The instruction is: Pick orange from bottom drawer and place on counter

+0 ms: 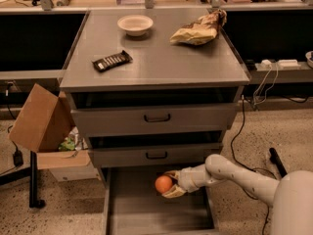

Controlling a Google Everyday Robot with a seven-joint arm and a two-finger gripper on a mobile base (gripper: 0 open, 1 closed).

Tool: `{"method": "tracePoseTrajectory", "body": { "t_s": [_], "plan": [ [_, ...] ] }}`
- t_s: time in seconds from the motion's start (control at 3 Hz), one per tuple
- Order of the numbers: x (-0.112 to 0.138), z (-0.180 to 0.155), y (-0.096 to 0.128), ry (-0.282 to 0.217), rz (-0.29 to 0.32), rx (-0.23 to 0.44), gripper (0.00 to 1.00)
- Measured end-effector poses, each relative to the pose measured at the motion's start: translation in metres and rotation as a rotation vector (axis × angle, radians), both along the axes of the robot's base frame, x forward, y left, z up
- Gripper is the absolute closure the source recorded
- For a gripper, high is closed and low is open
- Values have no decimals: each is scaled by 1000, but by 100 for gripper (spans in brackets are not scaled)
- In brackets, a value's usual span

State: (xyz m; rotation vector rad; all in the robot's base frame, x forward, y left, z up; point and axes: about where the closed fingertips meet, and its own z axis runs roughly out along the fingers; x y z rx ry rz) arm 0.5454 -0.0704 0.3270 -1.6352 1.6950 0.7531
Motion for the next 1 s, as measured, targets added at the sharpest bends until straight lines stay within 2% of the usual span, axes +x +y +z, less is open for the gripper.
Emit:
{"method": "tracePoseTrajectory", "body": {
  "t_s": [0.33, 0.67, 1.0],
  "plan": [
    [-3, 12, 6, -20, 23, 32, 100],
    [-18, 59, 13, -76, 87, 119, 100],
    [-46, 131, 13, -163, 153, 180, 100]
  ]
}}
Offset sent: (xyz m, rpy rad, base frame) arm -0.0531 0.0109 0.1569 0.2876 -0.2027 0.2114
